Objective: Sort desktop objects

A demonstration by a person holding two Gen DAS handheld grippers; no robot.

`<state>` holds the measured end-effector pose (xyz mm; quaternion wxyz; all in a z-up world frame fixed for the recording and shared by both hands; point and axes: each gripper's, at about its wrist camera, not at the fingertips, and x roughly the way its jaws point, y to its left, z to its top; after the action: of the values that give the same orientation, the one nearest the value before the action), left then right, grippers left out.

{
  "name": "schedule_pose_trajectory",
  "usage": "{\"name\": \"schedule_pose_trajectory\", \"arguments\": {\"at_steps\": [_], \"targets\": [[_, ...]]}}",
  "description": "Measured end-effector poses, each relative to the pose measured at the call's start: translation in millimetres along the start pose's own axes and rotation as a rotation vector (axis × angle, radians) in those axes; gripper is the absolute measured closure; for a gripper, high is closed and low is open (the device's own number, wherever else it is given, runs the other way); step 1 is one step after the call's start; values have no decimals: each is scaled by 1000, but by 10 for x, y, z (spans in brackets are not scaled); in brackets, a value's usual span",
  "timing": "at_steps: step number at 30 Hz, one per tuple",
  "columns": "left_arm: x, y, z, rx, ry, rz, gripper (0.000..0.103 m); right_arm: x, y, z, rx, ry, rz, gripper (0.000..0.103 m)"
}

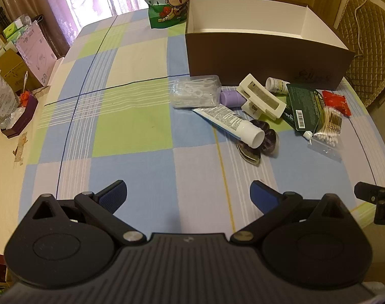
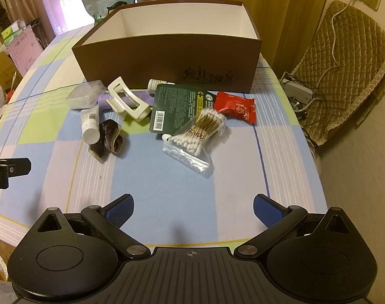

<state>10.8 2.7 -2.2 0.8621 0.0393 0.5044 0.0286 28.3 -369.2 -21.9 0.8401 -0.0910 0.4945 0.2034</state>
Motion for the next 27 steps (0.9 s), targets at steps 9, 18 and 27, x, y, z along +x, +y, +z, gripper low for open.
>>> {"name": "schedule_pose_trajectory", "arguments": {"at_steps": [9, 18, 27], "targets": [[35, -44, 37, 9, 0, -1, 1, 35, -87, 20, 34, 2, 21, 0], [96, -53, 85, 1, -1, -1, 1, 48, -187, 100, 66, -14, 56, 0], [220, -35, 129, -11, 17, -30, 1, 166, -281, 183, 88, -1, 105, 0]]}}
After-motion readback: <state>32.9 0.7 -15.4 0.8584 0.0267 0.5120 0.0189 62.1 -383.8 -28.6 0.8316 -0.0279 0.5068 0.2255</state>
